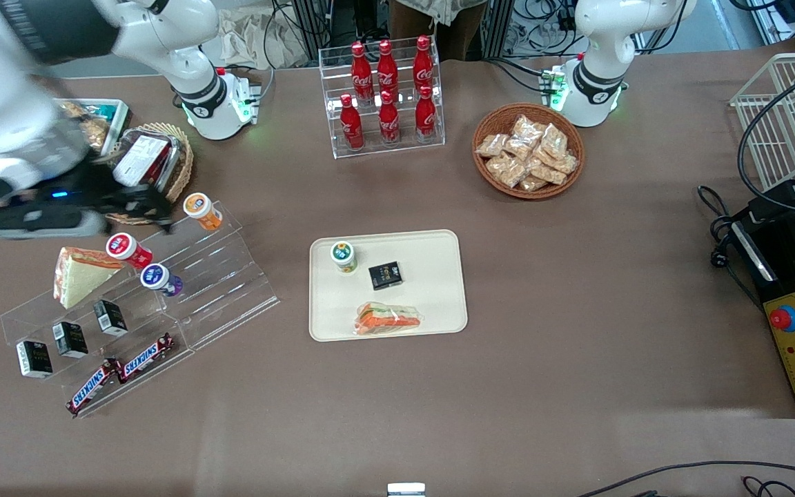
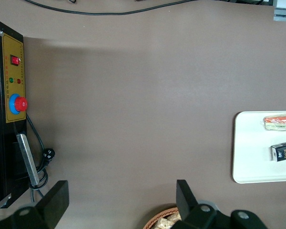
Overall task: Place green gum on tray
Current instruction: 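Open the right gripper and raise it away from the tray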
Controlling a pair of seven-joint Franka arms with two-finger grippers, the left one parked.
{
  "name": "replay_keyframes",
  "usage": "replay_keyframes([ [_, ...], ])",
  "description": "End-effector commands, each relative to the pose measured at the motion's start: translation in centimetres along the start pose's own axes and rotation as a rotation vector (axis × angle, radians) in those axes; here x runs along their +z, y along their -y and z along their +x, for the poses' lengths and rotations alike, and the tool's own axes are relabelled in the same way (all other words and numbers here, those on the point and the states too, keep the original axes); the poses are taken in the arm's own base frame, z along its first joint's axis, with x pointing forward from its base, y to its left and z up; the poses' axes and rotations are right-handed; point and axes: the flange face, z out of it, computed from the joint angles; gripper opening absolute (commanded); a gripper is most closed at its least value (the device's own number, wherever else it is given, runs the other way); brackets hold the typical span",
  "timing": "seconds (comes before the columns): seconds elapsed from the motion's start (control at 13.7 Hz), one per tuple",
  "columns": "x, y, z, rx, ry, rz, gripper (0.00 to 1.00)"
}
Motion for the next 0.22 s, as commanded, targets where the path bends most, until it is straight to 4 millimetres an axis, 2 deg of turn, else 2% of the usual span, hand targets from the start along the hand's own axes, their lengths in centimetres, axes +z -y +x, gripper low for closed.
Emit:
replay_keyframes([
  [0.0, 0.1, -4.5, 0.3, -0.052, 0.02, 0.053, 1.0],
  [0.15, 0.7, -6.3, 0.6, -0.019, 0.04, 0.076, 1.0],
])
